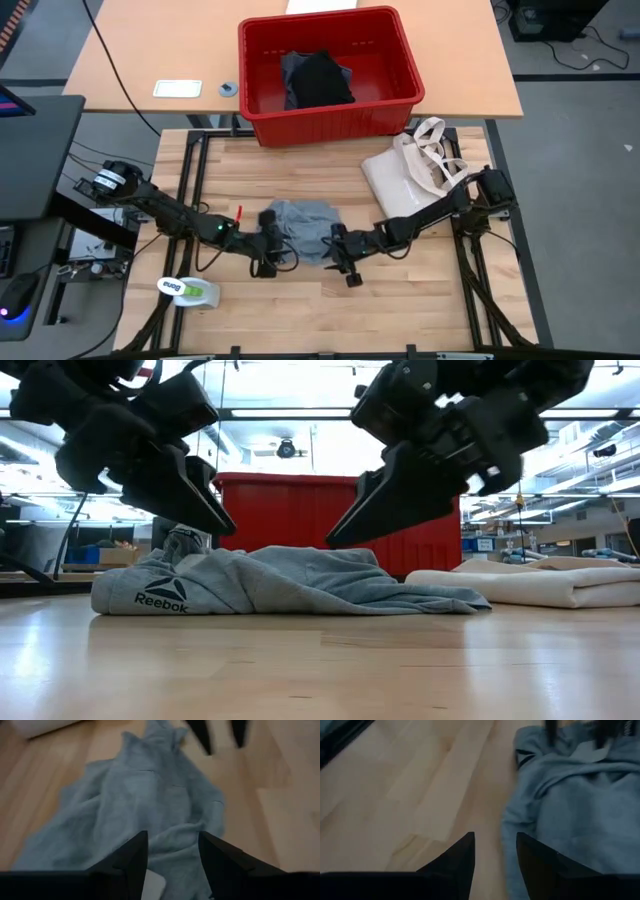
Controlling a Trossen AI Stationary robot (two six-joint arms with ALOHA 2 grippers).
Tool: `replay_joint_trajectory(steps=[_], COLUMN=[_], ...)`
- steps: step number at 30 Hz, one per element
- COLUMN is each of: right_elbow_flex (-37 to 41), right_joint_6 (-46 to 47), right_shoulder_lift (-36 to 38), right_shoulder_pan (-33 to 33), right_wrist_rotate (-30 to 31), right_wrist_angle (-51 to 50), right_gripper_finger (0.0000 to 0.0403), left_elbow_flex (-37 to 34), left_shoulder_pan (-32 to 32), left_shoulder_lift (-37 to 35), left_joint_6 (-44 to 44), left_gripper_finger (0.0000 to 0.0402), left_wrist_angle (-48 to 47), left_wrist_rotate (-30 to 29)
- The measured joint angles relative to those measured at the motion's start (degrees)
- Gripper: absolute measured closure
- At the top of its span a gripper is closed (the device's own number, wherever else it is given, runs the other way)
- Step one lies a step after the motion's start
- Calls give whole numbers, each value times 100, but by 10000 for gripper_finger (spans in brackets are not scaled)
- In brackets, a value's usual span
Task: Fold Laundry from Bin
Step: Fold the gray shirt
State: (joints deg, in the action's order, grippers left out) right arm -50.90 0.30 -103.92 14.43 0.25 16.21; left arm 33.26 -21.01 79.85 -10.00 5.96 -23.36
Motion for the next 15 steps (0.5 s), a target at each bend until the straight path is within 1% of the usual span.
replay_joint_trajectory(steps=[4, 6, 9, 12, 15], right_elbow_flex=[143, 261, 484, 603, 660], right_joint_6=[340, 507, 924, 1712, 2590], right_shoulder_lift=[0, 0, 0, 13, 88], right_shoulder_pan=[-5, -75, -254, -491, -690], right_wrist_rotate=[63, 387, 1407, 2685, 3799], right_wrist_angle=[129, 92, -389, -1141, -1969], right_gripper_finger=[250, 250, 250, 250, 250], left_elbow_flex=[4, 4, 4, 4, 7], left_shoulder_pan=[206, 369, 524, 496, 438], left_shoulder_lift=[-4, -7, -7, -7, -8], left_joint_6=[-700, -1002, -1016, -855, -692], left_gripper_finger=[221, 221, 221, 221, 221], left_wrist_angle=[-93, -240, -418, -346, -226], left_wrist_rotate=[-257, -272, -277, -275, -276])
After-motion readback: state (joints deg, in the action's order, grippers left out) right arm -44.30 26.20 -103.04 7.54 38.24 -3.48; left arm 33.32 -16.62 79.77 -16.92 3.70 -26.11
